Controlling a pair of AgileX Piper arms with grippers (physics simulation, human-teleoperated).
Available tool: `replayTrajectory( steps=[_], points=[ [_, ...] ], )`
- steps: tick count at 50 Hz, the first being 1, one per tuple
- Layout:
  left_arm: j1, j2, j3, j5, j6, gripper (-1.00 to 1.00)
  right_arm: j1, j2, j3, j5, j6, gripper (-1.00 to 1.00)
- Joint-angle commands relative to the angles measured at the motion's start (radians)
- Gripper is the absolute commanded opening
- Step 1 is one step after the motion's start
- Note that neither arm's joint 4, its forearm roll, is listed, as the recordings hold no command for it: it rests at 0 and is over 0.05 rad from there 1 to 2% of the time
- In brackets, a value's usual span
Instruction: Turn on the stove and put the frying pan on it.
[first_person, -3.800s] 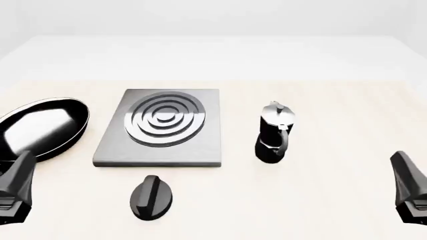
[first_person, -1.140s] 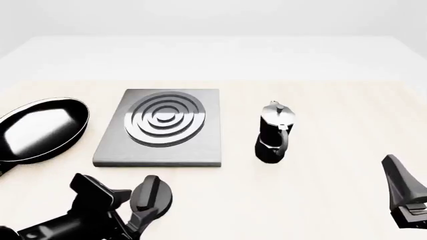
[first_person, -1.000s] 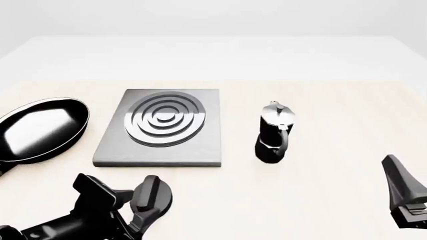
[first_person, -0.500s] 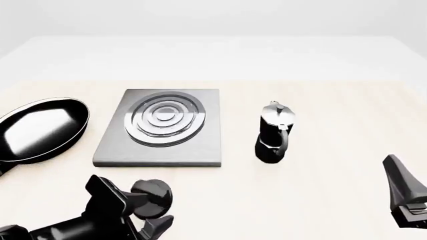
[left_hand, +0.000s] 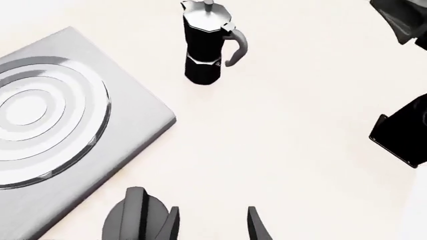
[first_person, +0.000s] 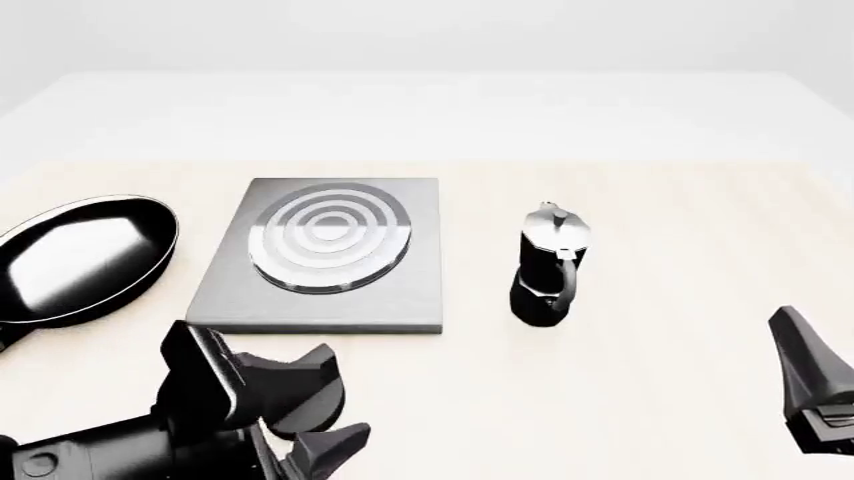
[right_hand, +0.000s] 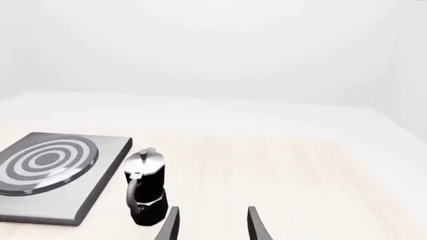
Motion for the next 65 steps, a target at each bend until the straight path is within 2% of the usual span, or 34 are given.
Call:
replayTrajectory(
  steps=[1, 2, 3, 4, 12, 13, 20, 21, 24, 34, 45, 57, 61, 64, 65],
  points=[
    [0.050, -0.315, -0.081, 0.310, 0.046, 1.00, 0.003, 0.000, -0.015, 0.007, 0.001, 1.00],
    [0.050, -0.316, -0.081, 0.311, 0.046, 1.00, 0.003, 0.000, -0.015, 0.007, 0.001, 1.00],
    [0.091, -0.417, -0.129, 0.425, 0.063, 1.00, 0.005, 0.000, -0.018, 0.007, 0.001, 1.00],
    [0.098, -0.439, -0.142, 0.455, 0.064, 1.00, 0.005, 0.000, -0.019, 0.007, 0.002, 1.00],
    [0.150, -0.564, -0.215, 0.619, 0.093, 1.00, 0.012, 0.000, -0.028, 0.012, 0.001, 1.00],
    [0.209, -0.620, -0.273, 0.727, 0.130, 1.00, 0.019, 0.000, -0.038, 0.015, -0.001, 1.00],
    [0.294, -0.670, -0.349, 0.838, 0.162, 1.00, 0.026, 0.000, -0.044, 0.021, -0.004, 1.00],
    [0.363, -0.689, -0.402, 0.900, 0.197, 1.00, 0.035, 0.000, -0.044, 0.019, -0.007, 1.00],
    [0.412, -0.700, -0.437, 0.940, 0.218, 1.00, 0.038, 0.000, -0.047, 0.022, -0.007, 1.00],
    [0.532, -0.721, -0.482, 1.017, 0.257, 1.00, 0.048, 0.000, -0.057, 0.028, -0.004, 1.00],
    [0.696, -0.739, -0.460, 1.063, 0.319, 1.00, 0.063, 0.000, -0.080, 0.037, -0.006, 1.00],
    [0.892, -0.731, -0.418, 1.088, 0.474, 1.00, 0.081, 0.001, -0.078, 0.033, -0.002, 1.00],
    [0.999, -0.707, -0.366, 1.060, 0.573, 1.00, 0.086, 0.001, -0.081, 0.033, 0.001, 1.00],
    [1.020, -0.693, -0.362, 1.051, 0.580, 1.00, 0.087, 0.001, -0.075, 0.026, 0.003, 1.00],
    [1.044, -0.683, -0.351, 1.034, 0.606, 1.00, 0.088, 0.001, -0.075, 0.026, 0.004, 1.00]
  ],
)
